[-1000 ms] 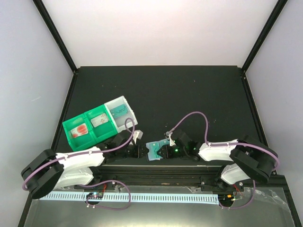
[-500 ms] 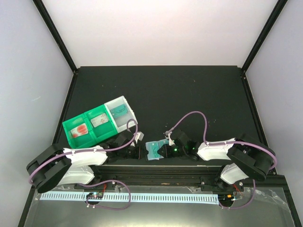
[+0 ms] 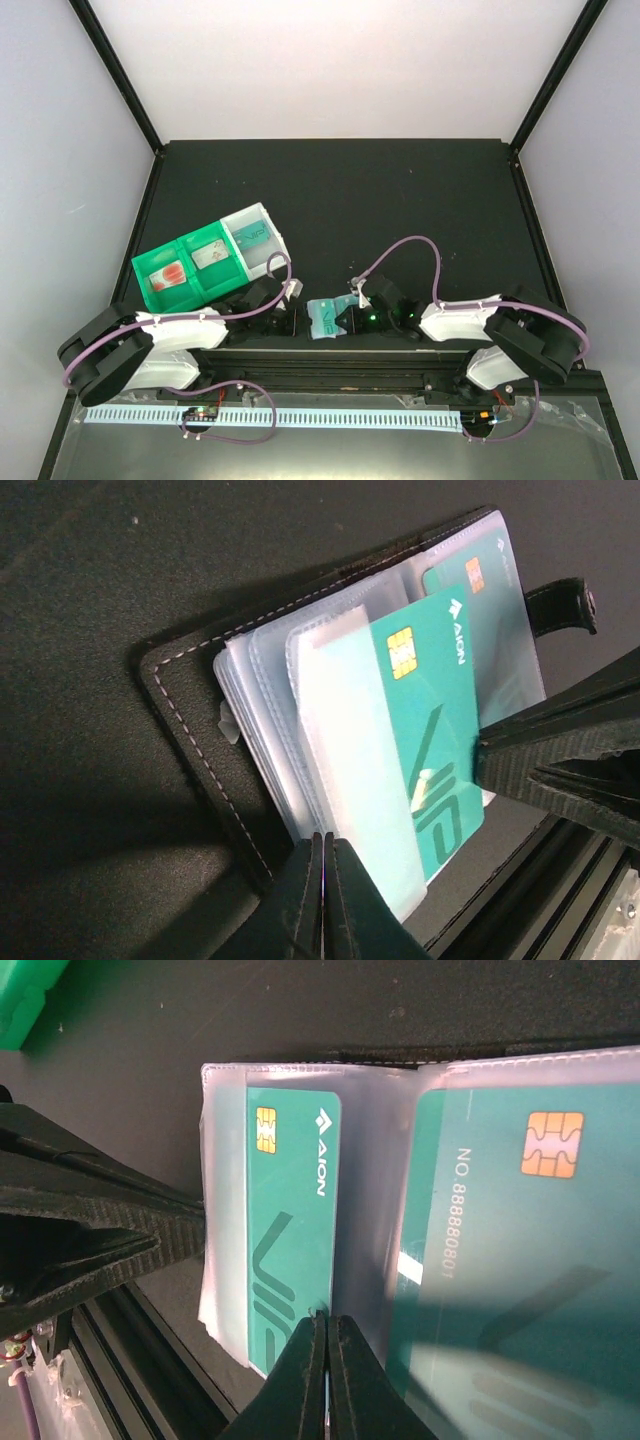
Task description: Take the credit cards out of the card holder
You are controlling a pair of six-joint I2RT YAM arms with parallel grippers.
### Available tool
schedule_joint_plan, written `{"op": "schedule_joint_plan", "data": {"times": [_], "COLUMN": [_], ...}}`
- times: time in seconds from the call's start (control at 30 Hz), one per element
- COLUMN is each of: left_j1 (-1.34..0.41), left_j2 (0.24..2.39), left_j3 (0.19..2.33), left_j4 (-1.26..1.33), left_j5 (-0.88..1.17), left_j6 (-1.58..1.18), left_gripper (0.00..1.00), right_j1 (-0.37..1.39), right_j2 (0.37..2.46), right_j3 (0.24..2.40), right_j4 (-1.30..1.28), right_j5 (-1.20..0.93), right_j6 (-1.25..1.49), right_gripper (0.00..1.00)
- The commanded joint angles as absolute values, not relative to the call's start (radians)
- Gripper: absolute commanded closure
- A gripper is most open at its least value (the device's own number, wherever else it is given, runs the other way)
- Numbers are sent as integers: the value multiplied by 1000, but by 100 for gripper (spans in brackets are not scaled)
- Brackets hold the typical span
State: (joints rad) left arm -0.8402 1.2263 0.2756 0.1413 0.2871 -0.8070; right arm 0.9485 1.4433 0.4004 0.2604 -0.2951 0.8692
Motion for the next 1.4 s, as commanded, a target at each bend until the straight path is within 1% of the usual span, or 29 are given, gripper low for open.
{"op": "schedule_joint_plan", "data": {"times": [0.0,0.3,0.43,0.5,0.6,0.63,0.67,0.93,1.2,1.37], "left_j1": [-846,-845,-845,-846,-845,-845,-845,-846,-844,-838], "left_j2": [1234,1209,1187,1165,1135,1122,1111,1007,859,739], "left_j3": [281,282,295,301,314,318,320,329,433,485], "left_j4": [133,117,117,111,73,61,53,23,-191,-301], "left_j5": [261,260,287,298,293,289,286,302,301,317], "left_j6": [-801,-807,-816,-820,-821,-819,-818,-763,-637,-591], "left_gripper": [96,96,93,86,69,64,61,48,38,33], "right_j1": [948,914,909,907,901,896,890,873,872,873], "right_j2": [1402,1336,1270,1232,1169,1154,1140,1045,950,876], "right_j3": [372,316,301,303,308,312,316,378,443,467], "right_j4": [286,302,281,246,195,176,158,15,-148,-195], "right_j5": [-272,-295,-291,-279,-254,-252,-252,-268,-400,-494], "right_j6": [863,862,858,846,811,796,782,675,514,460], "right_gripper": [99,99,99,99,99,99,99,99,99,99]}}
